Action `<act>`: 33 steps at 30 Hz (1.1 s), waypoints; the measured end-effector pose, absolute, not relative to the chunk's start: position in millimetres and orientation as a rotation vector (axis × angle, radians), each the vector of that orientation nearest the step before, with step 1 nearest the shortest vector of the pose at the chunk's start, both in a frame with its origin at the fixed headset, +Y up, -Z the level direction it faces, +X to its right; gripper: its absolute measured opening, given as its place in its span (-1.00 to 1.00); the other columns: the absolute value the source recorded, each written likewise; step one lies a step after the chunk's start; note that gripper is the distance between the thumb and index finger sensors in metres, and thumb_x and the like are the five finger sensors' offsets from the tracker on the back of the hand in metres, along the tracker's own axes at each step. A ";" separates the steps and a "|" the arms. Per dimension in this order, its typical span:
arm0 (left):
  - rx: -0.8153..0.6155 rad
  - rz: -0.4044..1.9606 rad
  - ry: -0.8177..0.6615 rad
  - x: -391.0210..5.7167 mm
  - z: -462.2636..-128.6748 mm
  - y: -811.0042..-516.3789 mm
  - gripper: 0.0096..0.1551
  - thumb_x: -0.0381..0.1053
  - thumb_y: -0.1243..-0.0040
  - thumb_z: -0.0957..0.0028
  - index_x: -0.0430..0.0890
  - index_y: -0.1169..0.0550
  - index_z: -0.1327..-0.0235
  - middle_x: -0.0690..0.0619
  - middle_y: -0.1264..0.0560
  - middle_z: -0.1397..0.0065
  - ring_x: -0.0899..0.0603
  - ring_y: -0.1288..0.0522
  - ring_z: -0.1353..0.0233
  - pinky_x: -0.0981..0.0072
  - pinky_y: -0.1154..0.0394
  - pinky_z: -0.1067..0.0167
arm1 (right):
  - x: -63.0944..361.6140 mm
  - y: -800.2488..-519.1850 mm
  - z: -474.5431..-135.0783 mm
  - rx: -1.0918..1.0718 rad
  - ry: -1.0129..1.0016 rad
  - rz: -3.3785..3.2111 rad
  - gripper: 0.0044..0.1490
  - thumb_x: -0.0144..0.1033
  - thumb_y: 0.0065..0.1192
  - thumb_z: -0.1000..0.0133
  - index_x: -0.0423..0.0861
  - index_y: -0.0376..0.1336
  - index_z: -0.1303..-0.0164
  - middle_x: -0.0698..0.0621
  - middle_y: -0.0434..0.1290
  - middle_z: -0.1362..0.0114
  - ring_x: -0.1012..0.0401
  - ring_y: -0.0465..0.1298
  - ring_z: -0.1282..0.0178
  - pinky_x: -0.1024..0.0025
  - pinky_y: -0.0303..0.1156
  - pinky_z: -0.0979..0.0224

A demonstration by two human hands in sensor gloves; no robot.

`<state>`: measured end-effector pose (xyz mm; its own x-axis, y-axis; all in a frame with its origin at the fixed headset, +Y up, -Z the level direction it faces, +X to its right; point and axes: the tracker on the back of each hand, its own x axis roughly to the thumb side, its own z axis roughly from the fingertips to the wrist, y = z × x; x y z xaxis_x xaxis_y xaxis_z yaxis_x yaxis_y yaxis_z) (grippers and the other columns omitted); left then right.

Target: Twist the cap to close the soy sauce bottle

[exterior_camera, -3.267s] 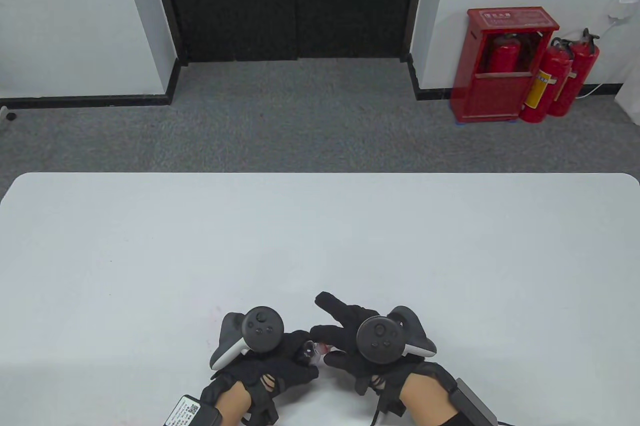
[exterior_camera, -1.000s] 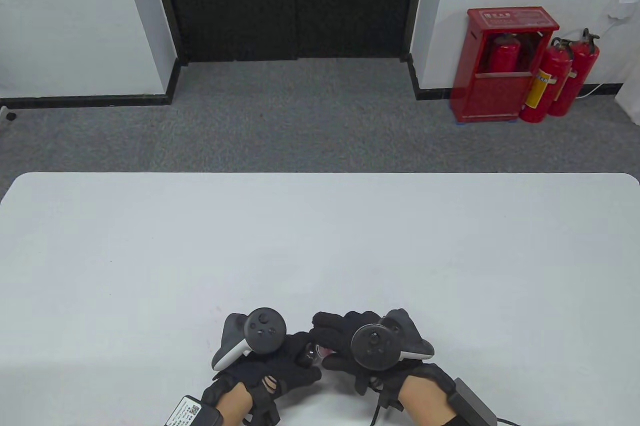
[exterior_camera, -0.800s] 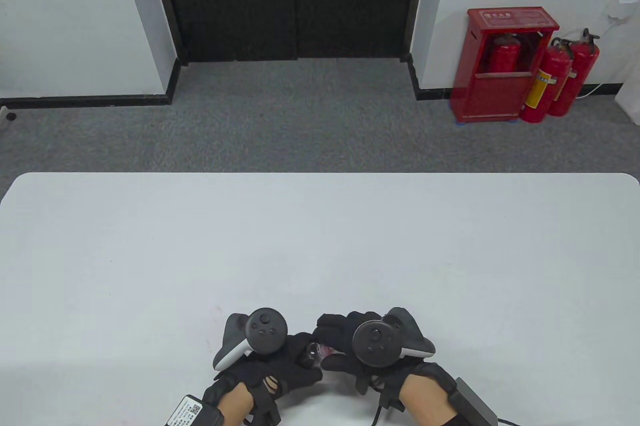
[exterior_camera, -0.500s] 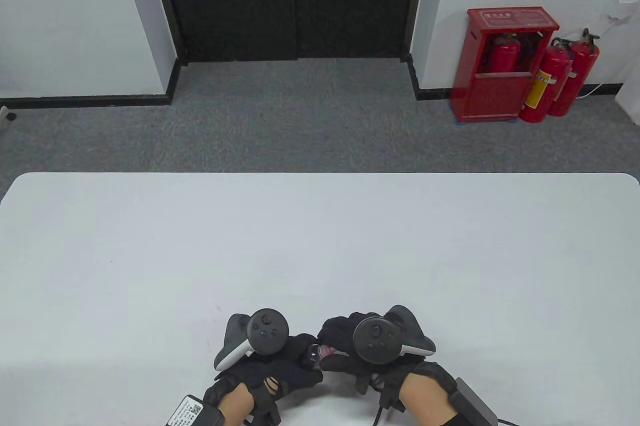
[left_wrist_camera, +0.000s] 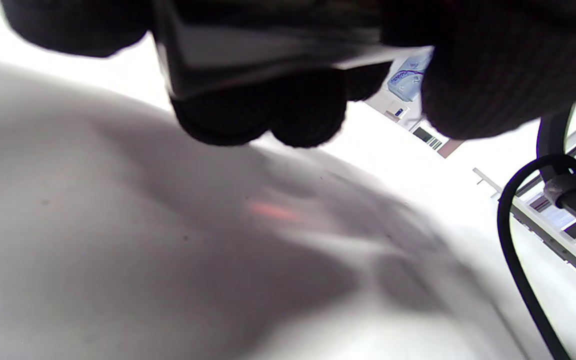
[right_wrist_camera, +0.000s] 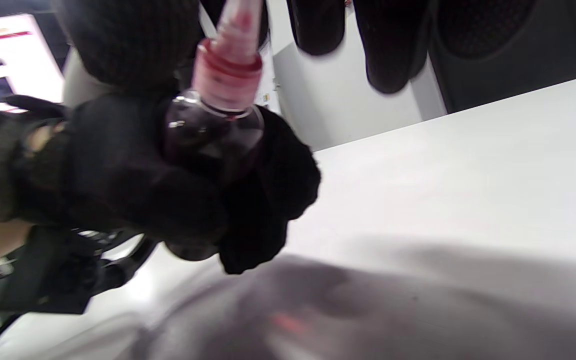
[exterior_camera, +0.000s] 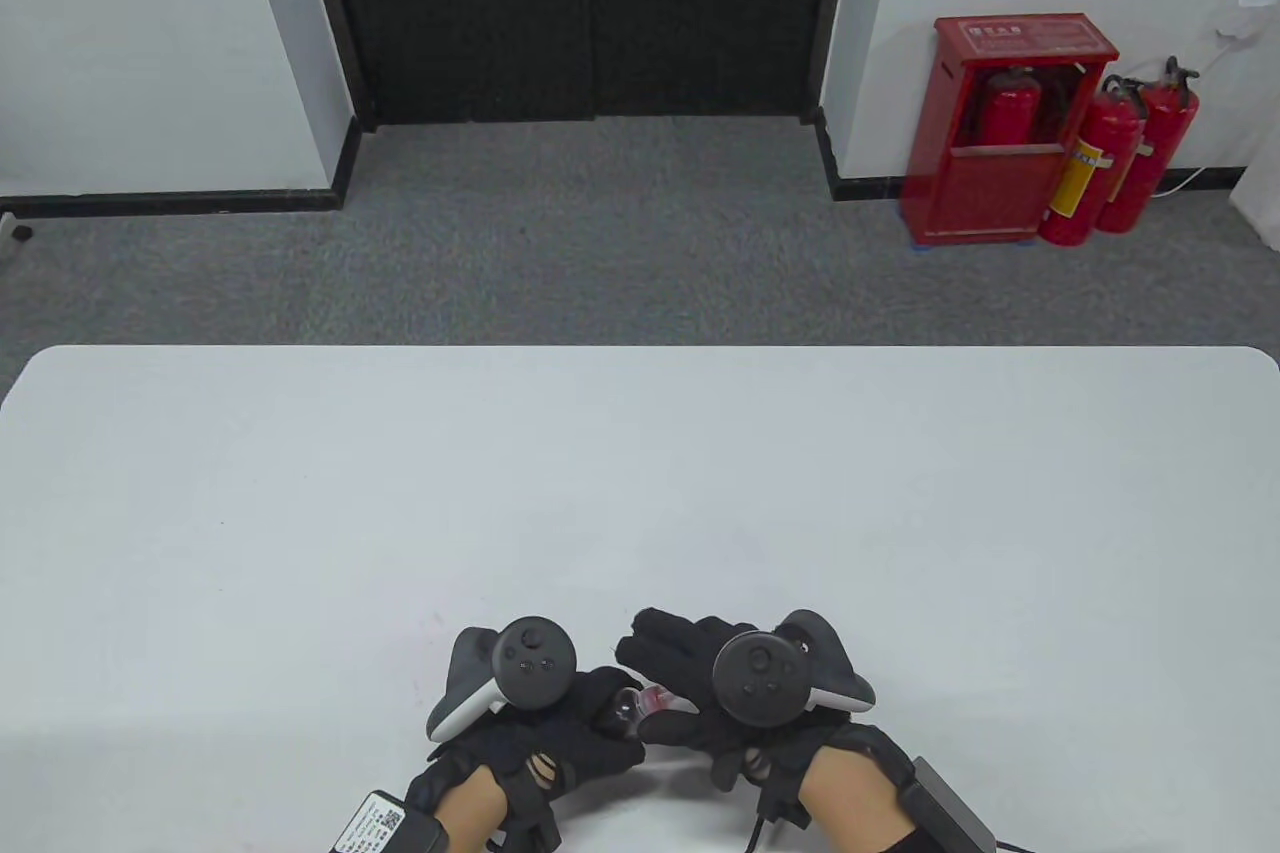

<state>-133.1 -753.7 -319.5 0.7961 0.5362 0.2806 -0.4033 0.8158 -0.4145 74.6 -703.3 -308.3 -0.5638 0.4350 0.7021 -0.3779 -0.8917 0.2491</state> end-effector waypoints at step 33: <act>-0.361 0.625 -0.400 -138.5 -321.6 -751.5 -0.29 0.44 -0.50 0.22 0.33 -0.55 -0.24 0.33 -0.70 -0.09 -0.01 -0.76 -0.05 0.02 -0.64 0.14 | 64.0 -693.2 -300.3 1.026 -0.119 2.518 -0.27 -0.12 0.24 0.16 -0.18 0.38 -0.20 -0.13 0.65 -0.08 -0.15 0.63 0.11 -0.24 0.45 -0.04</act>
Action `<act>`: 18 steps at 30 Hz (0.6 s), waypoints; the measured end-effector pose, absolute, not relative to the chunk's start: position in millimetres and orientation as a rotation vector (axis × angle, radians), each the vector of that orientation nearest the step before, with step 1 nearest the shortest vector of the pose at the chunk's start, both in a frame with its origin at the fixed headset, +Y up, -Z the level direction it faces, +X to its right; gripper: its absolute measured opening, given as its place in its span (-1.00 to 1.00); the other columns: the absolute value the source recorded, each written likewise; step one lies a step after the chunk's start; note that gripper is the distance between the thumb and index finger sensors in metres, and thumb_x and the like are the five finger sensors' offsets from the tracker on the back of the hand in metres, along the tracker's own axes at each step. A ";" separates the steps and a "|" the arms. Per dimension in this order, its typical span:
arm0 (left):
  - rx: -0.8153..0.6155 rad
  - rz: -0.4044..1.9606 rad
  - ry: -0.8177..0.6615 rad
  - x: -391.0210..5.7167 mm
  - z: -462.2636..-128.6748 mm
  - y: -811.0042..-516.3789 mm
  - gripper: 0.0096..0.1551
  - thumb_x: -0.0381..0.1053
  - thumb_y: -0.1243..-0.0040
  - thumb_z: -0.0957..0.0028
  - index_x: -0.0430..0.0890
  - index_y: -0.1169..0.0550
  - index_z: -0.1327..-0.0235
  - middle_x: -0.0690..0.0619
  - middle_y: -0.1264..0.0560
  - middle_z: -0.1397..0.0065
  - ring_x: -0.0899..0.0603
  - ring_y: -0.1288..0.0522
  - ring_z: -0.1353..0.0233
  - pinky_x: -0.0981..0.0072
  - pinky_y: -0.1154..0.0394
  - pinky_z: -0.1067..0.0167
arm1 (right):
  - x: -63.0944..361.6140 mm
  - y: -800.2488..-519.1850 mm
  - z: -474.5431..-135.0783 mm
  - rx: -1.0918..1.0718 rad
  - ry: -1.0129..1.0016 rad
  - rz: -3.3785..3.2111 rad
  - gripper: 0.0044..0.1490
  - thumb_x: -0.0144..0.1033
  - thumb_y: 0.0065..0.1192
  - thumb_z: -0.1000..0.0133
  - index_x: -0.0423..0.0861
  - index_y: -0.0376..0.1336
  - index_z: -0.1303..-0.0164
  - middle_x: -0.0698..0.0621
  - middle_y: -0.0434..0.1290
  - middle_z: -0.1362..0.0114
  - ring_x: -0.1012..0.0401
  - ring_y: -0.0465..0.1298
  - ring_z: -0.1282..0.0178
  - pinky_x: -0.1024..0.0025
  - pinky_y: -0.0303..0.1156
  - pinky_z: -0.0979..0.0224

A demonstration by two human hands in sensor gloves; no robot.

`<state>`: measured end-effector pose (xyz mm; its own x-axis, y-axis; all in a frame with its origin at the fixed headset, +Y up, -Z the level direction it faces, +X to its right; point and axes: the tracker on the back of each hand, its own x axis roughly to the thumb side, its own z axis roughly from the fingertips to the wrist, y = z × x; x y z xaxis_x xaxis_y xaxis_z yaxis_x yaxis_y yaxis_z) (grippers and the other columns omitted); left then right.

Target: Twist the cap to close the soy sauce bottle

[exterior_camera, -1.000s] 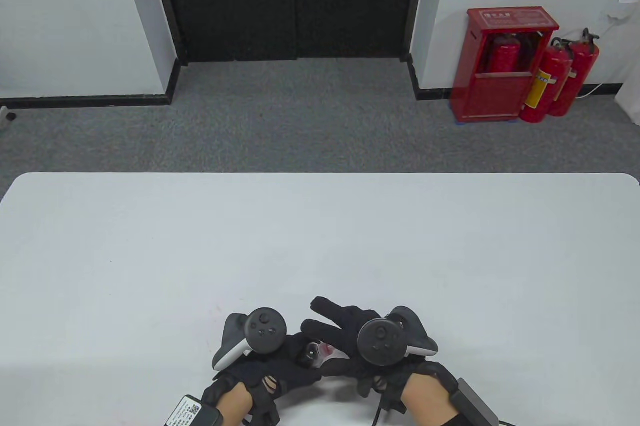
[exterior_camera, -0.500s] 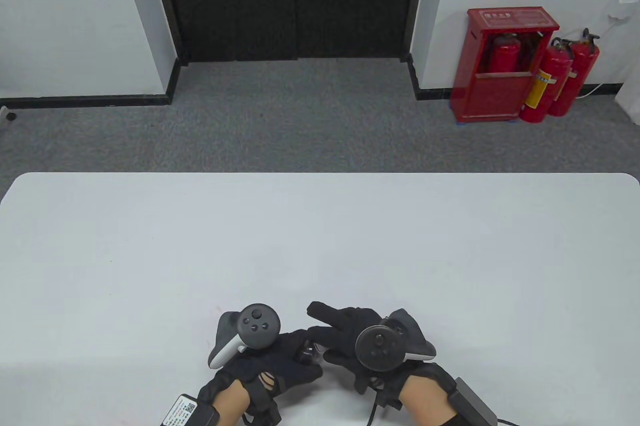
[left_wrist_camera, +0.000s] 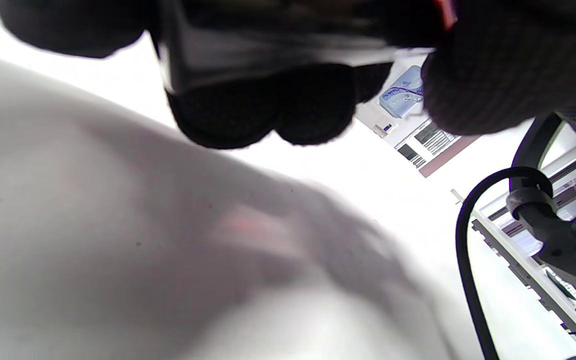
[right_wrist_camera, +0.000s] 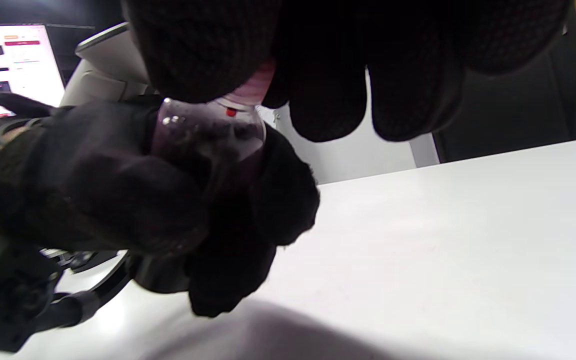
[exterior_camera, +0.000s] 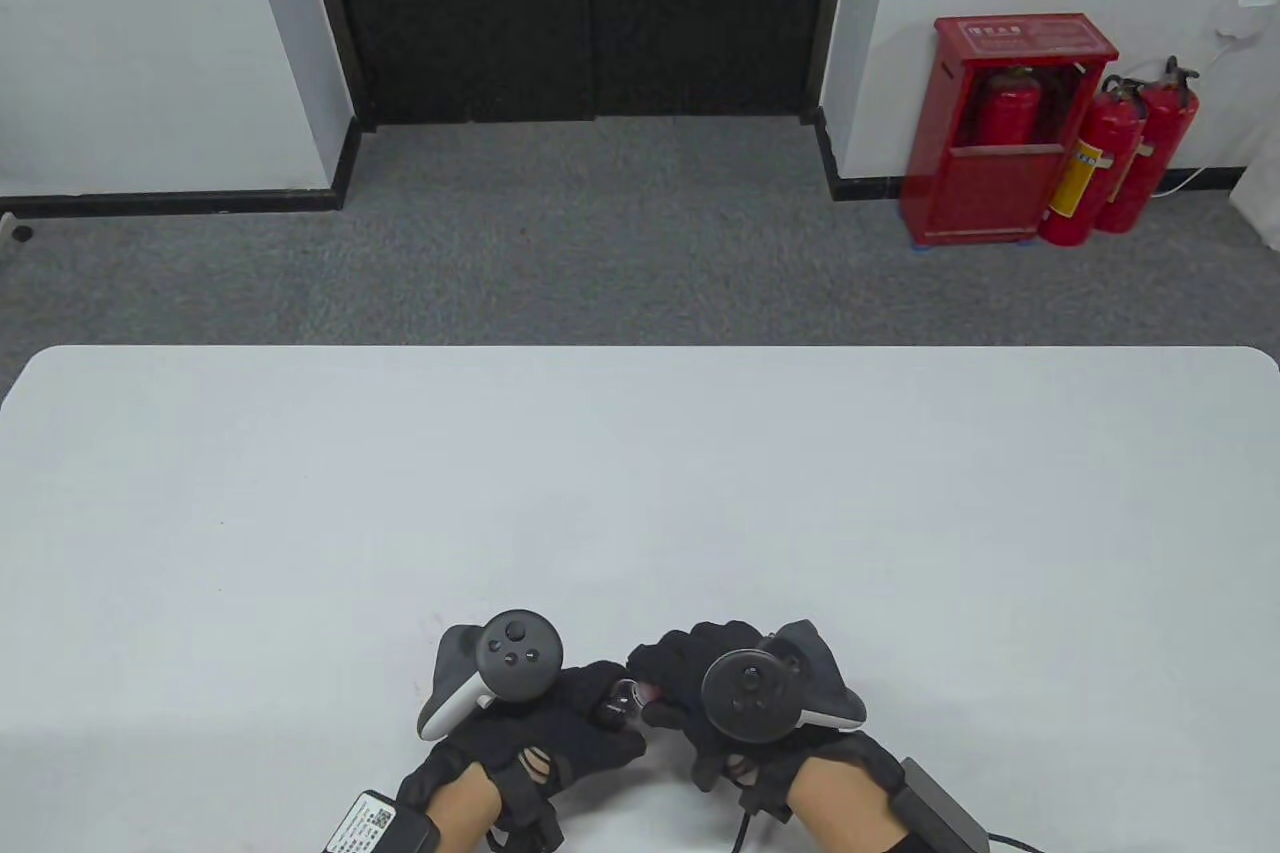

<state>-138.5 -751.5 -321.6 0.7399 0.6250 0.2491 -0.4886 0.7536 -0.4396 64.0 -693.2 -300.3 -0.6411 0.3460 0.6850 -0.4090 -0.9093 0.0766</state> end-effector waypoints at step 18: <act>-0.234 0.518 -0.440 -134.8 -316.7 -739.0 -0.30 0.44 -0.51 0.23 0.30 -0.58 -0.20 0.34 -0.74 -0.01 -0.01 -0.79 0.06 0.00 -0.64 0.21 | 62.4 -693.6 -297.8 0.647 -0.037 2.534 -0.26 -0.04 0.10 0.18 -0.24 0.53 0.03 -0.14 0.67 0.22 -0.08 0.59 0.27 -0.20 0.45 0.05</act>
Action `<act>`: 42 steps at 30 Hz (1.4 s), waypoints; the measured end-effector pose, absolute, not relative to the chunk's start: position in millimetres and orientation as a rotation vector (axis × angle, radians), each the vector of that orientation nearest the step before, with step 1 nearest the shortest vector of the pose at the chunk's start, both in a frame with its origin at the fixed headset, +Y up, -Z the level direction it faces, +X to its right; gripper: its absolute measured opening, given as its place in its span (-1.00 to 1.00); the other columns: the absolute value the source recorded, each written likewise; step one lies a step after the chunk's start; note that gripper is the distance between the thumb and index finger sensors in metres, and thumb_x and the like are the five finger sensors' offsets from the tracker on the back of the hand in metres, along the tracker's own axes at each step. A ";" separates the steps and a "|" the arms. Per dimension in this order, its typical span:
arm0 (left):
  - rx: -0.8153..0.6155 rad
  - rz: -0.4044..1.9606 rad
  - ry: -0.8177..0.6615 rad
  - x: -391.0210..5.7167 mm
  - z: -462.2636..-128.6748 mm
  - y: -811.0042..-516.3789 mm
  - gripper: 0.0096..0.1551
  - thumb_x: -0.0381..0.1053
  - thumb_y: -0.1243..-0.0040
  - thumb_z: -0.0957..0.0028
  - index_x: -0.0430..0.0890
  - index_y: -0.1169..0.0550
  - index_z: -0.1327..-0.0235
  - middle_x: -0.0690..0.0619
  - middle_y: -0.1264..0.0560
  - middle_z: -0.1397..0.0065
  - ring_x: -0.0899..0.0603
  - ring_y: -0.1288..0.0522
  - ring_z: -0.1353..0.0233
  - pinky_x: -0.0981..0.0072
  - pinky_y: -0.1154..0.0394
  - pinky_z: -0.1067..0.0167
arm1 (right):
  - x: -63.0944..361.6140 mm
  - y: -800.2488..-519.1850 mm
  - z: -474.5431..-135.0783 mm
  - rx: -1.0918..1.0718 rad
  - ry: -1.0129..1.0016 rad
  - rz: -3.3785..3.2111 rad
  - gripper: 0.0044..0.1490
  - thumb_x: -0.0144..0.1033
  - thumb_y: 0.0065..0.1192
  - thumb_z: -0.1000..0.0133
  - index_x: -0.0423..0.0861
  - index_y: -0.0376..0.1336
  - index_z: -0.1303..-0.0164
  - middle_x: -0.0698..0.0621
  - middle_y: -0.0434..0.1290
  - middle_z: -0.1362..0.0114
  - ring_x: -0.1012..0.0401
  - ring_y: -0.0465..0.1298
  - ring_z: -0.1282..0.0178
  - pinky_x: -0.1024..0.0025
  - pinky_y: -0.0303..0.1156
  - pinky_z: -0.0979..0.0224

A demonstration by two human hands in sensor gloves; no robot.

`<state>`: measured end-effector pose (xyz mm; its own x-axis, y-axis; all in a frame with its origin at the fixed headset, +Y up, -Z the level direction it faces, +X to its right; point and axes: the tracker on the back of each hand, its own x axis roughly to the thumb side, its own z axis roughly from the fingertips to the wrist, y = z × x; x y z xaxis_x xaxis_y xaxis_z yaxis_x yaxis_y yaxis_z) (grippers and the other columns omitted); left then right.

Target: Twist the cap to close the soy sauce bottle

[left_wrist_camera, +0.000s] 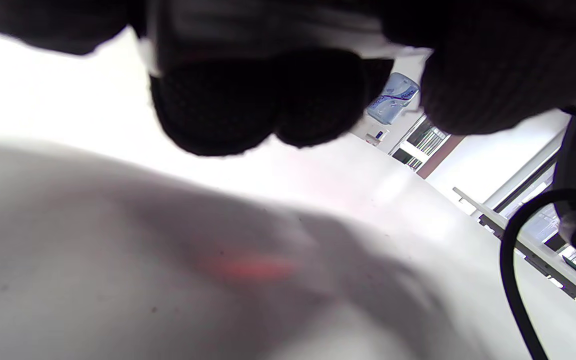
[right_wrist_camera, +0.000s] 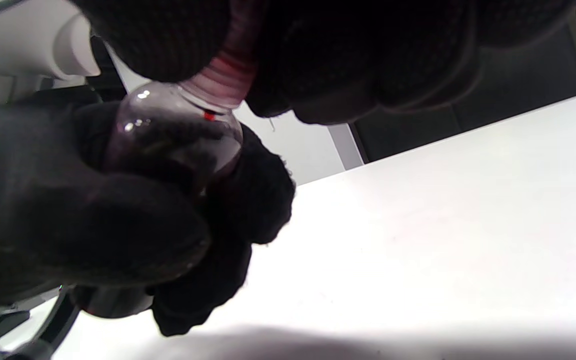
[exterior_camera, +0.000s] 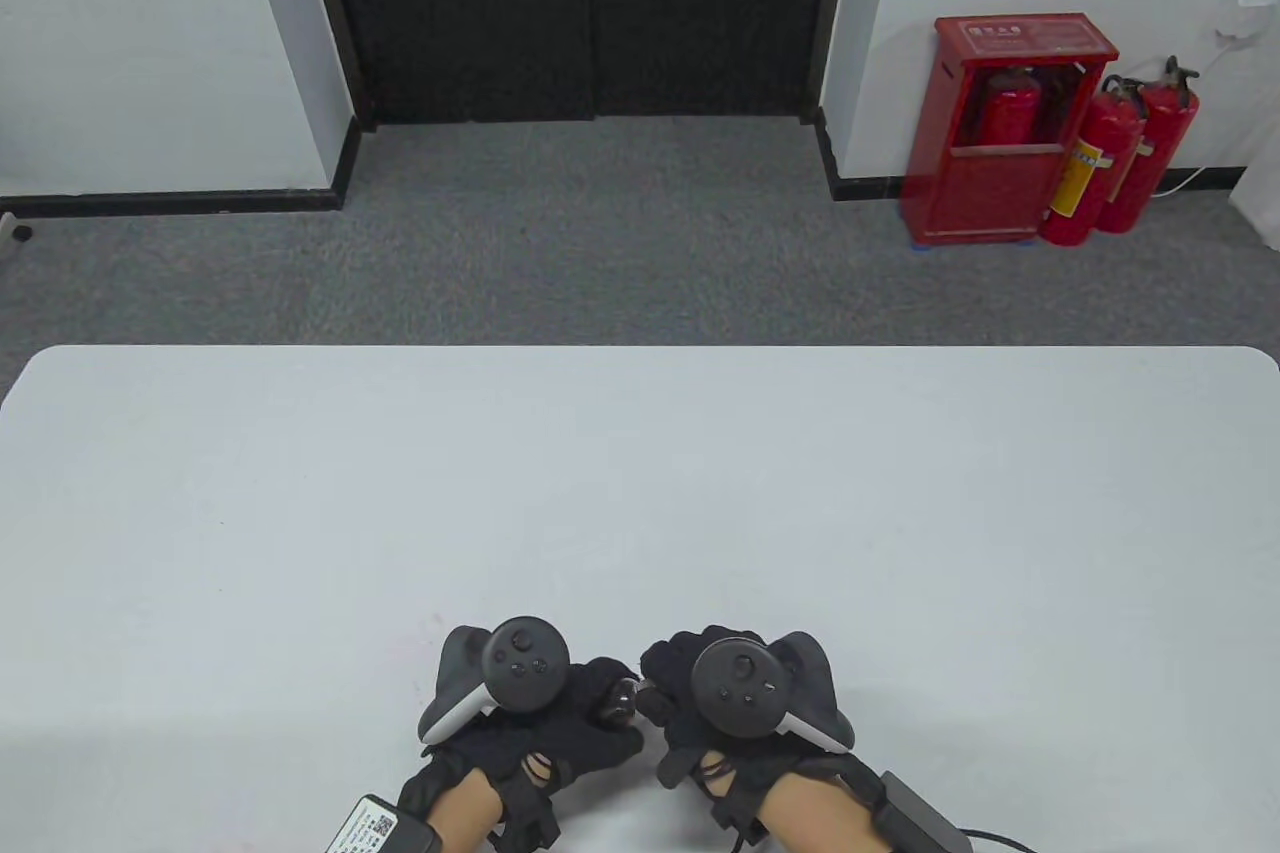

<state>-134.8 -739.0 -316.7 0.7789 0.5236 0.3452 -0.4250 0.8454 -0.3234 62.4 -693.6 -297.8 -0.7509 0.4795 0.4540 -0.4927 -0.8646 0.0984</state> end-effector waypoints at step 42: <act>-0.257 0.649 -0.326 -152.4 -324.0 -751.1 -0.06 0.41 0.11 0.06 0.08 0.12 -0.45 0.09 0.03 -0.62 -0.13 -0.39 -0.54 -0.17 -0.40 -0.32 | 168.3 -742.3 -355.2 0.081 0.251 2.320 0.06 0.17 0.08 -0.03 0.13 -0.24 -0.67 -0.11 -0.43 -0.79 -0.20 -0.47 -0.70 -0.50 -0.28 -0.49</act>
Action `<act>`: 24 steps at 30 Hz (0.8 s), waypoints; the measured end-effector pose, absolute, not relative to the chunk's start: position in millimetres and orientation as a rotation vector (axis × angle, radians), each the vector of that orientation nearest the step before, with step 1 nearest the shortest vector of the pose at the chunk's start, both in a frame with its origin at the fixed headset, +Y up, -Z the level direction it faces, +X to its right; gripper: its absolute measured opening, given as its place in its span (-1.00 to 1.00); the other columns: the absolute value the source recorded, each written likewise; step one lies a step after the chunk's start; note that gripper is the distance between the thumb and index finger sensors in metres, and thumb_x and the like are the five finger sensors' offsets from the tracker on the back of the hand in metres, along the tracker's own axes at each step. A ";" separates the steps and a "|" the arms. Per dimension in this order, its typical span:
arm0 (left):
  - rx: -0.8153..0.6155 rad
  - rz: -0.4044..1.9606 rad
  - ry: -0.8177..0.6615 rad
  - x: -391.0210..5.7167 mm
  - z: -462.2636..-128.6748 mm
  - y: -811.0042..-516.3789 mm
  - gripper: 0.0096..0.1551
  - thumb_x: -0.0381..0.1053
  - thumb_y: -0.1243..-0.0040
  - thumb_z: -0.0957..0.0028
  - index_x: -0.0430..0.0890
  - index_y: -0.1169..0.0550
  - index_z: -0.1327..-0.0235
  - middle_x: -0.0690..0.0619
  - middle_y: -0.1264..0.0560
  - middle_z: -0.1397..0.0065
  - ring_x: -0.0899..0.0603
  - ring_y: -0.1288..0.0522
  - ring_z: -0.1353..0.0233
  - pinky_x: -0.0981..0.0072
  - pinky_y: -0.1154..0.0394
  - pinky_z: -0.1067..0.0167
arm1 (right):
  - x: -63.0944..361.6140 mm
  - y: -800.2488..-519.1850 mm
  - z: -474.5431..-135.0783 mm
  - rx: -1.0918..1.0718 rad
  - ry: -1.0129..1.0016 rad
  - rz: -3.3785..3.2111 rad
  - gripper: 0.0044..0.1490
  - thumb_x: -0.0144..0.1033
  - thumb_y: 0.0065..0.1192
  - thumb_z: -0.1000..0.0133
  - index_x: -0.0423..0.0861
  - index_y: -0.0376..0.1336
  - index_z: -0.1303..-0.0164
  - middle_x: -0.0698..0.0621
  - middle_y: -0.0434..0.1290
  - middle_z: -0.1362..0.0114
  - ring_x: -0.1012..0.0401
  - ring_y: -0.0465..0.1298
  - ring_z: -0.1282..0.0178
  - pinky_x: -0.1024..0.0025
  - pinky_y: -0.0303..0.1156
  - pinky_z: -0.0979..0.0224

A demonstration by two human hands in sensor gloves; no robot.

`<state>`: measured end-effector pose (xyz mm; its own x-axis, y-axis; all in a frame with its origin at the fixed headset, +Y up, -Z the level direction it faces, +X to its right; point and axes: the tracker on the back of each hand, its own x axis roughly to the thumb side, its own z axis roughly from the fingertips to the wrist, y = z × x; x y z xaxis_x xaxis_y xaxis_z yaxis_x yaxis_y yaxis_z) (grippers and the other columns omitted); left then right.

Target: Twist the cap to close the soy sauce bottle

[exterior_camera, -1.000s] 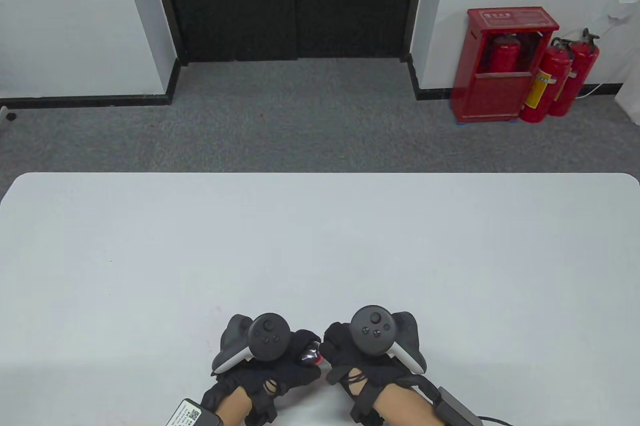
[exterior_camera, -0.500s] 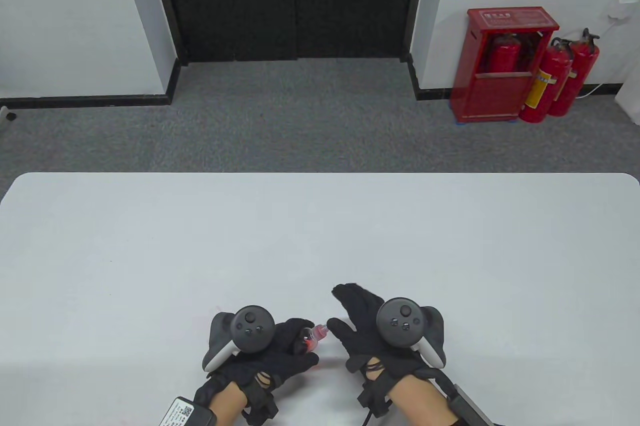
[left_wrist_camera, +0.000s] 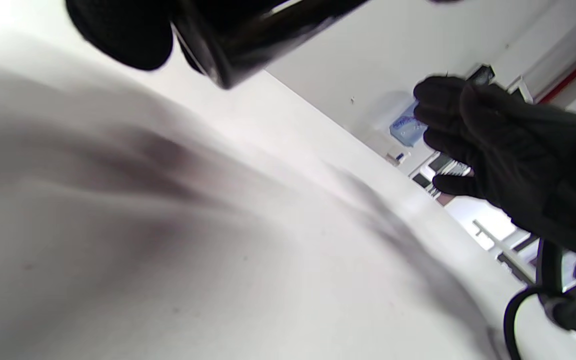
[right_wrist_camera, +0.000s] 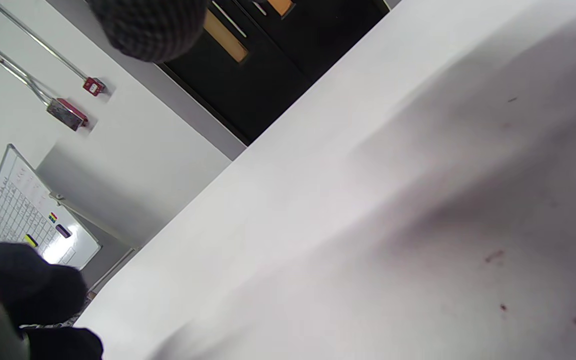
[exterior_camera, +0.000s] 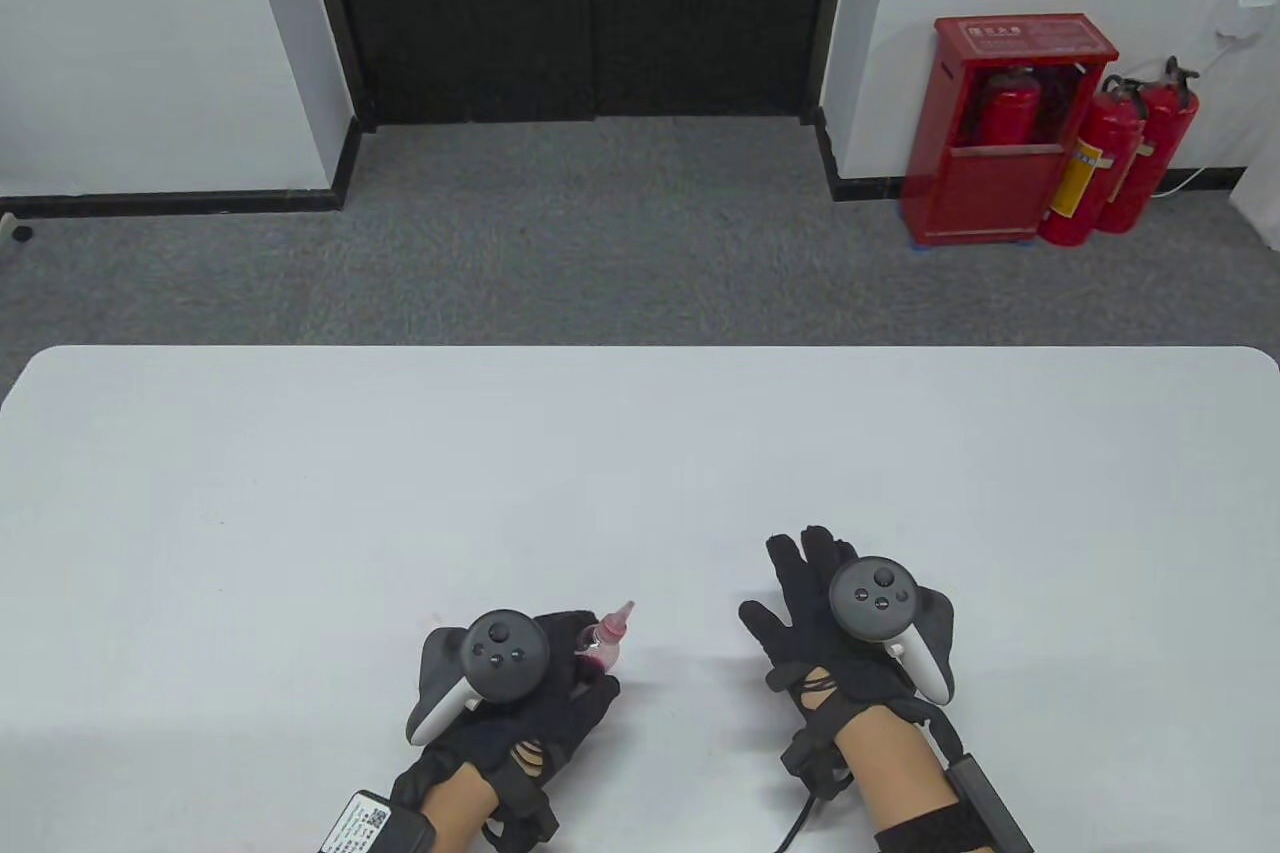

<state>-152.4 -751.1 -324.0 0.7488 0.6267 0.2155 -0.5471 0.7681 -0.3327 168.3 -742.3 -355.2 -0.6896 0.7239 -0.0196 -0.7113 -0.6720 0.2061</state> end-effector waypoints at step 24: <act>-0.198 0.713 0.037 -121.0 -465.6 -703.5 -0.08 0.34 -0.65 0.35 0.34 -0.38 -0.27 0.41 -0.50 -0.48 -0.24 -0.21 -0.75 -0.43 -0.11 -0.47 | 157.7 -733.5 -352.7 0.161 0.336 2.332 0.05 0.19 0.07 -0.03 0.09 -0.20 -0.67 -0.16 -0.34 -0.80 -0.23 -0.40 -0.71 -0.49 -0.20 -0.49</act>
<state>-121.0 -703.5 -465.6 0.7563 0.6463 -0.1016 -0.6534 0.7382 -0.1678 157.7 -733.5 -352.7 -0.7029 0.7111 0.0151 -0.6780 -0.6762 0.2882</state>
